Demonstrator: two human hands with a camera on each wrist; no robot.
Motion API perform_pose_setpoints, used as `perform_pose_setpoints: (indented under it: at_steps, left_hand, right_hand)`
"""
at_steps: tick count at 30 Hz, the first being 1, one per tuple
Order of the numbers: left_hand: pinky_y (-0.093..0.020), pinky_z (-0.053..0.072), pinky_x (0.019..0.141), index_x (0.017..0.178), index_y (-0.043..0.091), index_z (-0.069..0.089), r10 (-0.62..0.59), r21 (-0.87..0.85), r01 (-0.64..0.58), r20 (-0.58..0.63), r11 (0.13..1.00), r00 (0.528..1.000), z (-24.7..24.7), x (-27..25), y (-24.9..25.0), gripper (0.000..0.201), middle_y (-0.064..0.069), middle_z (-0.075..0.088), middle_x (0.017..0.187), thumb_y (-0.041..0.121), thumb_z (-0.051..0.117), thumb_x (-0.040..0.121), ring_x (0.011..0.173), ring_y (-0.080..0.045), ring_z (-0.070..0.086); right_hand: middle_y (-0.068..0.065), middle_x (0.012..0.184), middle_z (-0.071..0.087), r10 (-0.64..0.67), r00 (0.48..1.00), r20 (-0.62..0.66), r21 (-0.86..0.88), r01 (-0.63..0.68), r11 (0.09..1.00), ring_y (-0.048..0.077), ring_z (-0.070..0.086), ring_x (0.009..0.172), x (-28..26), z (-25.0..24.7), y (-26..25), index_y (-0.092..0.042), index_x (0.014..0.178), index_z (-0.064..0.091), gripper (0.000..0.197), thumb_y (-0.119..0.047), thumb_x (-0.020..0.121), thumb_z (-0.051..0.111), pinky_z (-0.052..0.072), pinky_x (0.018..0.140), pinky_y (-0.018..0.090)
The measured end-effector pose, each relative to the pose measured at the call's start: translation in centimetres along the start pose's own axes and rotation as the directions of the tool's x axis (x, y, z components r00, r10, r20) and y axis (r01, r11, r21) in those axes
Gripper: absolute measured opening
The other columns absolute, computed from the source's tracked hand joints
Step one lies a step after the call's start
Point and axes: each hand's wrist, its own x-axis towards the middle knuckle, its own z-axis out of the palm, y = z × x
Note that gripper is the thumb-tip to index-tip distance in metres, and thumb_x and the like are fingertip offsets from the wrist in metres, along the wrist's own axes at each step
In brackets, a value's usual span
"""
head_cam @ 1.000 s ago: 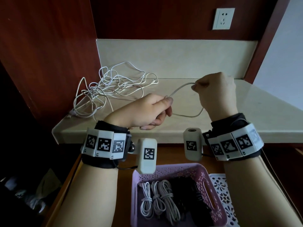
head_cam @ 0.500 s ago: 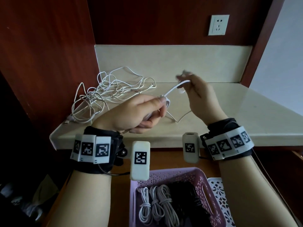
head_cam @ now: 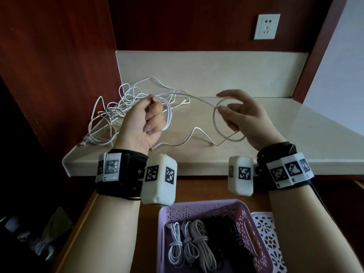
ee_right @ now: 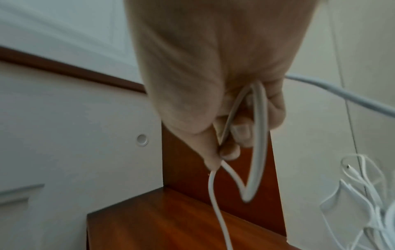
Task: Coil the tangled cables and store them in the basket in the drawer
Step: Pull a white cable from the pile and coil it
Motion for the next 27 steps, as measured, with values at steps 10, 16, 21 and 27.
perform_pose_setpoints:
  at_steps: [10, 16, 21, 27]
  left_hand:
    - [-0.031, 0.033, 0.035, 0.075, -0.007, 0.054, -0.032, -0.441, 0.075, 0.105, 0.894, 0.994, -1.7, 0.3, 0.5, 0.015, -0.017, 0.046, 0.05, -0.014, 0.043, 0.083, 0.031, -0.025, 0.037]
    - [-0.018, 0.049, 0.052, 0.092, 0.002, 0.053, 0.183, -0.382, -0.315, -0.343, 0.869, 0.921, -1.4, 1.0, -1.0, 0.035, -0.006, 0.07, 0.08, 0.015, 0.024, 0.106, 0.052, -0.008, 0.058]
    - [-0.041, 0.043, 0.106, 0.124, 0.01, 0.054, 0.397, 0.215, -0.353, -0.225, 0.911, 0.89, -1.7, 1.1, -1.3, 0.049, 0.007, 0.058, 0.127, 0.031, 0.013, 0.106, 0.128, -0.009, 0.046]
    - [-0.041, 0.054, 0.088, 0.117, 0.011, 0.036, 0.494, 0.542, -0.341, -0.161, 0.768, 0.855, -1.1, 1.4, -1.3, 0.02, -0.001, 0.044, 0.145, 0.021, 0.024, 0.106, 0.121, -0.021, 0.054]
  right_hand:
    - [0.008, 0.063, 0.068, 0.026, 0.986, 0.163, -0.673, 0.092, 0.734, 0.007, 0.055, 0.052, 0.0, 3.9, 1.8, -0.018, 0.106, 0.053, 0.024, -0.012, 0.084, 0.062, 0.044, 0.062, 0.024]
    - [0.0, 0.067, 0.071, 0.178, 0.835, 0.521, -0.547, 0.166, 0.821, -0.001, 0.055, 0.06, -1.3, 6.2, 0.1, -0.017, 0.108, 0.062, 0.024, -0.007, 0.087, 0.06, 0.039, 0.061, 0.013]
    - [-0.005, 0.062, 0.065, 0.123, 0.845, 0.52, -0.389, 0.106, 0.915, 0.007, 0.045, 0.052, -1.4, 5.1, -0.9, -0.028, 0.136, 0.04, 0.057, -0.003, 0.088, 0.059, 0.038, 0.054, 0.018]
    - [0.002, 0.063, 0.066, -0.008, 0.945, 0.328, -0.13, 0.054, 0.99, 0.032, 0.054, 0.061, -0.8, 2.4, -2.2, -0.023, 0.123, 0.049, 0.038, -0.005, 0.091, 0.057, 0.042, 0.067, 0.04]
